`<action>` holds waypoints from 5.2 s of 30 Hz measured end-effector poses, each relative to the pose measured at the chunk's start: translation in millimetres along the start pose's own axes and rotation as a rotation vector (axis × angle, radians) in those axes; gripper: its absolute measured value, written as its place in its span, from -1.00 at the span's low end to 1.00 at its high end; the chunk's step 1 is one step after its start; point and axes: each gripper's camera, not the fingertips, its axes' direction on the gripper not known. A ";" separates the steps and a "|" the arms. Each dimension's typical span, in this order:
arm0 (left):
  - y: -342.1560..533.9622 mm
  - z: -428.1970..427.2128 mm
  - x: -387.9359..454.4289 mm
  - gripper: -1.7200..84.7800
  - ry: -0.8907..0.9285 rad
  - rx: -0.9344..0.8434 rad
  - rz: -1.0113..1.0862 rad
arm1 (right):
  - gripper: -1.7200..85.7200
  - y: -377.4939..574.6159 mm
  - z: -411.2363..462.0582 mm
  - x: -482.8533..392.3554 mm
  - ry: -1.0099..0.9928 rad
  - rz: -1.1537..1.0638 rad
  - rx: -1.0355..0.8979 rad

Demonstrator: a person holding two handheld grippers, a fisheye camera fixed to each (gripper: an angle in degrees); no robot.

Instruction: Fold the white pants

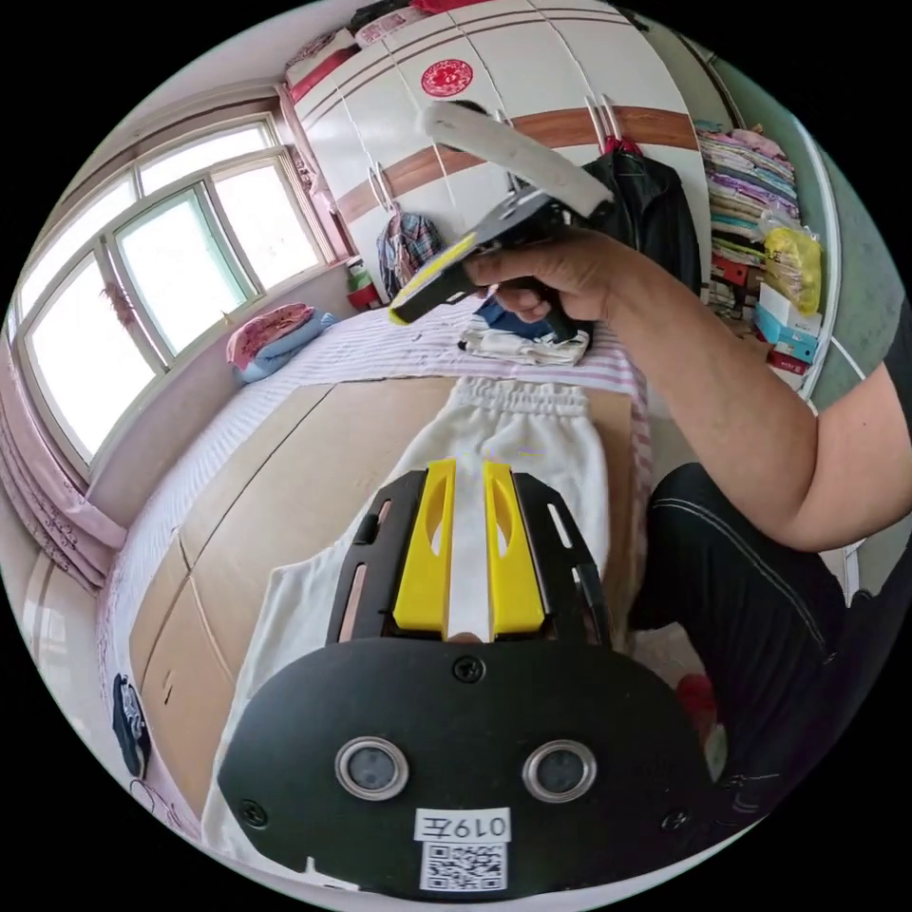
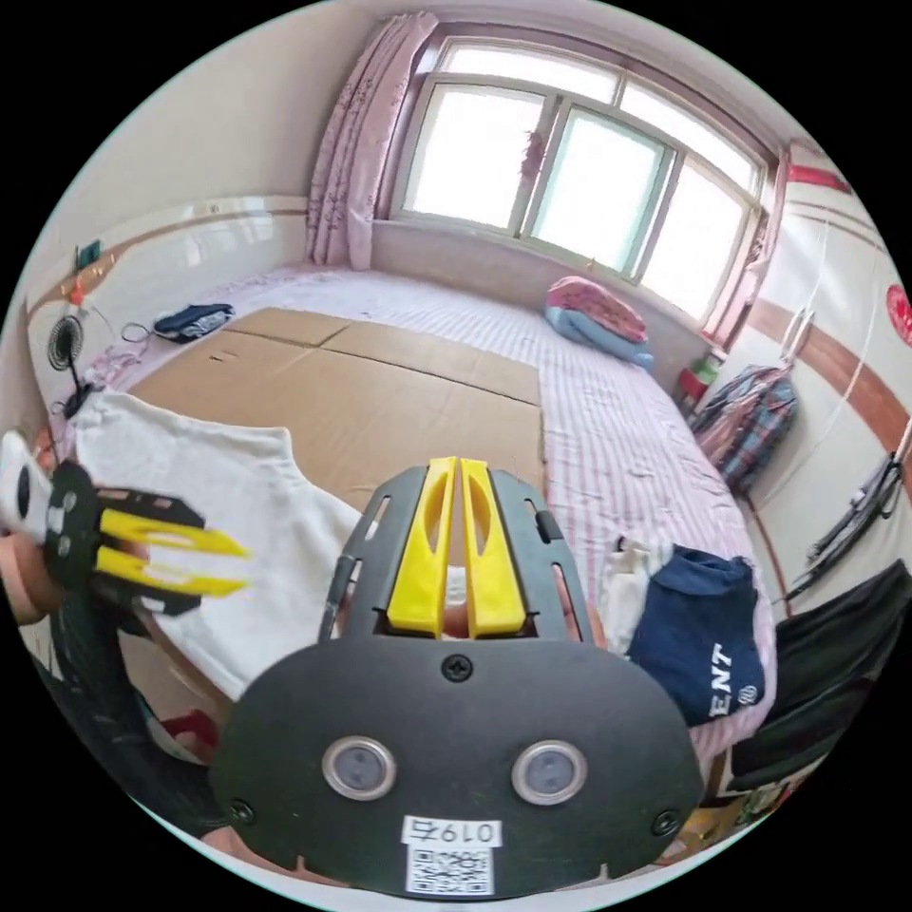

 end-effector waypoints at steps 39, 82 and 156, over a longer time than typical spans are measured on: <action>73.6 648.4 -86.9 -0.89 1.213 -0.581 0.191 | -0.71 -278.6 291.1 155.5 -1.363 -0.263 -1.089; 127.4 765.9 66.7 -0.91 1.133 -0.557 0.213 | -0.82 -329.3 270.0 214.2 -1.342 -0.158 -0.973; 552.1 388.1 -46.1 -0.92 0.414 0.048 -0.303 | -0.75 -318.1 179.2 44.7 -0.949 -0.209 -0.415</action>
